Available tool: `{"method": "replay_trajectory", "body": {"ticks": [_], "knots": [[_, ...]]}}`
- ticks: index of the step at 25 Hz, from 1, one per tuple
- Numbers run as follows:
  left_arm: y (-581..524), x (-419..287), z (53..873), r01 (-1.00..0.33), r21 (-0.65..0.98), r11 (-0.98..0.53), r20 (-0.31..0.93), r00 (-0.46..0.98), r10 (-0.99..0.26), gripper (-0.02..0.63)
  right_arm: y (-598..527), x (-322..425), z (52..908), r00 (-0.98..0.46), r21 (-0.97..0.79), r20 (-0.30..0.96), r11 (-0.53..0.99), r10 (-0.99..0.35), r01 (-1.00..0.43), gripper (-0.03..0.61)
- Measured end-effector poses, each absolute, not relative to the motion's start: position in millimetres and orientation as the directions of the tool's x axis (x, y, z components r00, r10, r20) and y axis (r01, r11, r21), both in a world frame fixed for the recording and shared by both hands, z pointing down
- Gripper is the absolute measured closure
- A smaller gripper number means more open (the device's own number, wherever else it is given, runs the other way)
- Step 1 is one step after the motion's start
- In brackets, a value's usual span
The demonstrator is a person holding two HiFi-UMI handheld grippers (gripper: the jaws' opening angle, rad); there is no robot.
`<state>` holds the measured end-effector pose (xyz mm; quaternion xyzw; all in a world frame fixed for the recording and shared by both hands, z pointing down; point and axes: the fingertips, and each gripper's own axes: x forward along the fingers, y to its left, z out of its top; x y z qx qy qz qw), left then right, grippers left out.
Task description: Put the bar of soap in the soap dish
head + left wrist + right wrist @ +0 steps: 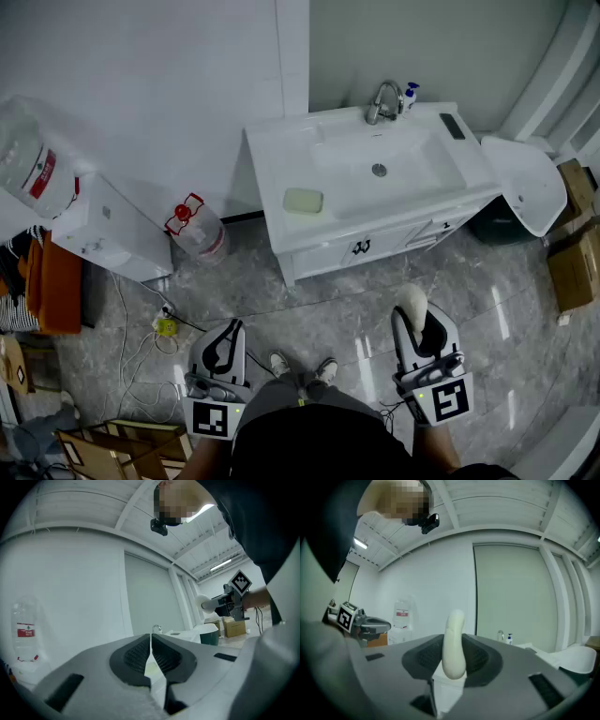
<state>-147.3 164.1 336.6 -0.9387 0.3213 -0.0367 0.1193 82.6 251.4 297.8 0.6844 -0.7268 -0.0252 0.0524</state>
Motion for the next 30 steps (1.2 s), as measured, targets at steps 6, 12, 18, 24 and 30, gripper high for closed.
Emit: {"method": "replay_trajectory", "body": {"ticks": [6,12,18,24,30], "knots": [[165,-191,322,-0.599,-0.265,-0.756,-0.01,0.785,-0.619,0.584,248,31,279,-0.084,0.122,0.011,0.085,-0.996,-0.989,0.456],[163,-213,318,-0.609,-0.286,-0.74,-0.021,0.776,-0.63,0.584,244,5,280,-0.116,0.124,-0.003,0.115,-0.993,-0.986,0.456],[176,-205,321,-0.617,-0.268,-0.739,-0.001,0.768,-0.641,0.584,258,11,283,-0.137,0.092,-0.003,0.136,-0.991,-0.986,0.456],[196,-179,318,-0.63,-0.258,-0.733,-0.041,0.765,-0.643,0.584,277,34,274,-0.166,0.051,-0.076,0.162,-0.983,-0.985,0.456],[211,-156,318,-0.636,-0.242,-0.733,-0.059,0.764,-0.643,0.584,299,53,286,-0.165,0.045,-0.052,0.163,-0.985,-0.986,0.456]]}}
